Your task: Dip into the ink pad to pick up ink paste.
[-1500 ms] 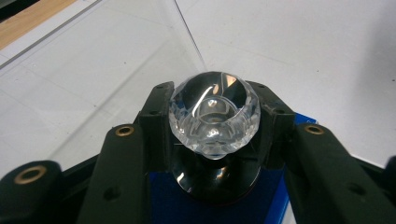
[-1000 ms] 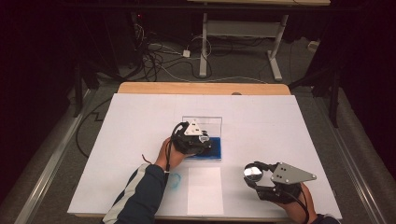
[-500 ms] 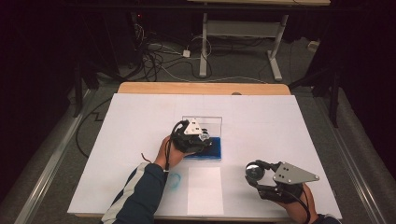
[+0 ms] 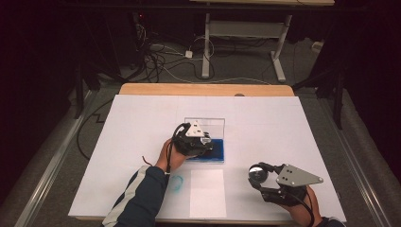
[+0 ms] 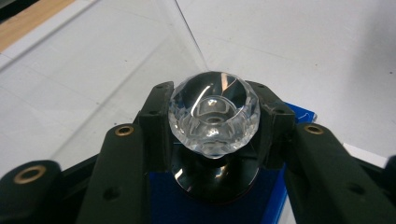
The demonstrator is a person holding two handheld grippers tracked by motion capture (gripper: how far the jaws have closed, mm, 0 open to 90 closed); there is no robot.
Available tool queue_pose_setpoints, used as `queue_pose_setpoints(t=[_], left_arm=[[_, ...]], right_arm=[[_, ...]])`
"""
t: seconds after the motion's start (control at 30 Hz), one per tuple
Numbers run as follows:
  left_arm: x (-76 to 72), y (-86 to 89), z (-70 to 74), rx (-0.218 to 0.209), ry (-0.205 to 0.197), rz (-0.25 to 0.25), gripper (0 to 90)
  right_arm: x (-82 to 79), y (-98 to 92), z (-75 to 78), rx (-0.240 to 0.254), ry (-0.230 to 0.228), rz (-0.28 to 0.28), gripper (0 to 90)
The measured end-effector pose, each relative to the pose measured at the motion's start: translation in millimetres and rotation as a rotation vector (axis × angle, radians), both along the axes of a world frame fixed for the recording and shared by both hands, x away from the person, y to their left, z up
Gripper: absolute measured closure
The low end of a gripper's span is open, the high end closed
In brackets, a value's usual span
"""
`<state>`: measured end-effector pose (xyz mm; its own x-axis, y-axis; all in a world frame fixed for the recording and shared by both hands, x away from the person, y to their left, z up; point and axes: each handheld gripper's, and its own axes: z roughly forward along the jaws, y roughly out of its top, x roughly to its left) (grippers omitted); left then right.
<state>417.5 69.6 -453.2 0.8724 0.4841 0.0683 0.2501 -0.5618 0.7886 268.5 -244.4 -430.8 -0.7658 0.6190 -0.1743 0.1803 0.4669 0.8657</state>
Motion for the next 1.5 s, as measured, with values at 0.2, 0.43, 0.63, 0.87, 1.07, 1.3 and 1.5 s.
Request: queue_pose_setpoints(t=[0.2,0.43,0.63,0.87,1.07,1.3,1.5], left_arm=[[-1.8,-0.9,-0.4,0.009,-0.01,0.004,54.2],[-1.3,0.0,-2.7,-0.007,-0.008,0.005,54.3],[-0.9,1.1,-4.3,-0.025,-0.002,0.007,54.3],[-1.9,0.3,-3.7,-0.017,-0.005,0.008,54.3],[-1.5,0.9,-3.8,-0.019,-0.001,0.007,54.3],[-1.3,0.7,-3.8,-0.017,-0.002,0.007,54.3],[-1.7,-0.5,-3.3,-0.004,-0.012,0.007,54.3]], right_arm=[[-0.6,0.0,0.1,-0.004,0.002,0.0,38.1],[-0.8,0.9,0.0,-0.004,0.002,0.002,38.1],[-1.4,0.9,0.3,-0.006,-0.001,0.005,38.1],[-0.6,-0.5,0.9,-0.007,0.003,0.003,38.1],[-0.2,-0.4,1.0,-0.008,0.001,0.005,38.1],[-0.7,-1.4,1.9,-0.01,0.001,0.0,38.1],[-0.4,-1.0,1.5,-0.011,0.002,0.003,38.1]])
